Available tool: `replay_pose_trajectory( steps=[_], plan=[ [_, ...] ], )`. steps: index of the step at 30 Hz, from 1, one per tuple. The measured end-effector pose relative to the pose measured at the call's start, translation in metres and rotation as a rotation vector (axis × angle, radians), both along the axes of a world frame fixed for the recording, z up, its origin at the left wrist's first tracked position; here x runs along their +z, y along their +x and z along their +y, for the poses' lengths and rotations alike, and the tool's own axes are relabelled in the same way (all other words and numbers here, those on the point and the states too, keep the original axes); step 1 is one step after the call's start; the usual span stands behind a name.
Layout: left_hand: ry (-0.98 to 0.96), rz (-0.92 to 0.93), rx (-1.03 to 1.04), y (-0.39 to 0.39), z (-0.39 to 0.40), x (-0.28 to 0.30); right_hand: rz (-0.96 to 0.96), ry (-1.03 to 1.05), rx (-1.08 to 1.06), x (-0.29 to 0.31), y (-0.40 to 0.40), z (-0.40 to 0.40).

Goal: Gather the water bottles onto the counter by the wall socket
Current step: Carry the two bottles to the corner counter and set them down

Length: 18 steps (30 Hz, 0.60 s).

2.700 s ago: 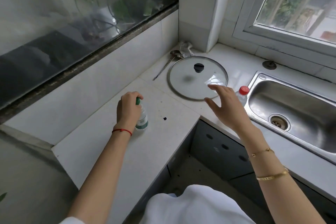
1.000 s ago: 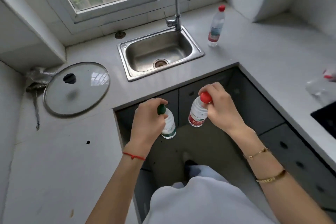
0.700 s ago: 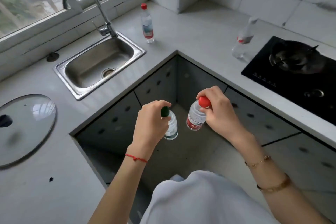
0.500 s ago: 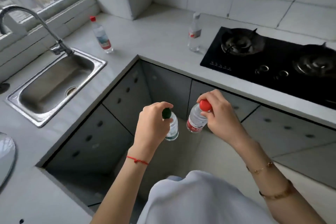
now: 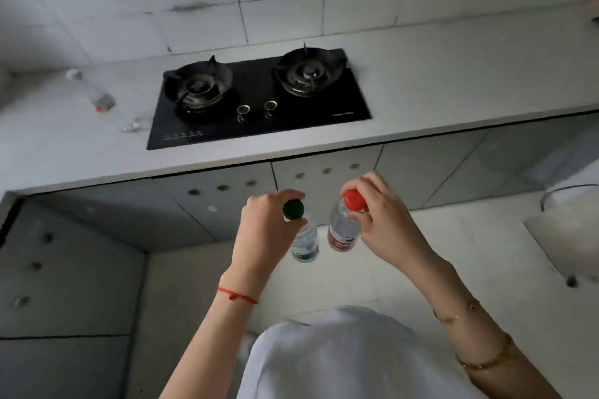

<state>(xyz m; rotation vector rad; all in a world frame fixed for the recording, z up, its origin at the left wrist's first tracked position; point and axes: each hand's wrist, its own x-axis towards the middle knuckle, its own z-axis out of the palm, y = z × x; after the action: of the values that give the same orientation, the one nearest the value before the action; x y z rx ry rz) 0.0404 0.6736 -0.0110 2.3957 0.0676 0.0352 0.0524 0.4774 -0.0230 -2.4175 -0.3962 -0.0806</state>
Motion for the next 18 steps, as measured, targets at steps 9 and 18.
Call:
replay_pose_trajectory(
  steps=[9,18],
  plan=[
    [0.01,-0.035,-0.342,0.061,-0.185,0.004,-0.027,-0.097,-0.331,-0.002,-0.002,-0.182],
    [0.015,-0.052,-0.629,0.138,-0.343,-0.006,-0.053,0.036,-0.645,-0.017,0.03,-0.324]
  ],
)
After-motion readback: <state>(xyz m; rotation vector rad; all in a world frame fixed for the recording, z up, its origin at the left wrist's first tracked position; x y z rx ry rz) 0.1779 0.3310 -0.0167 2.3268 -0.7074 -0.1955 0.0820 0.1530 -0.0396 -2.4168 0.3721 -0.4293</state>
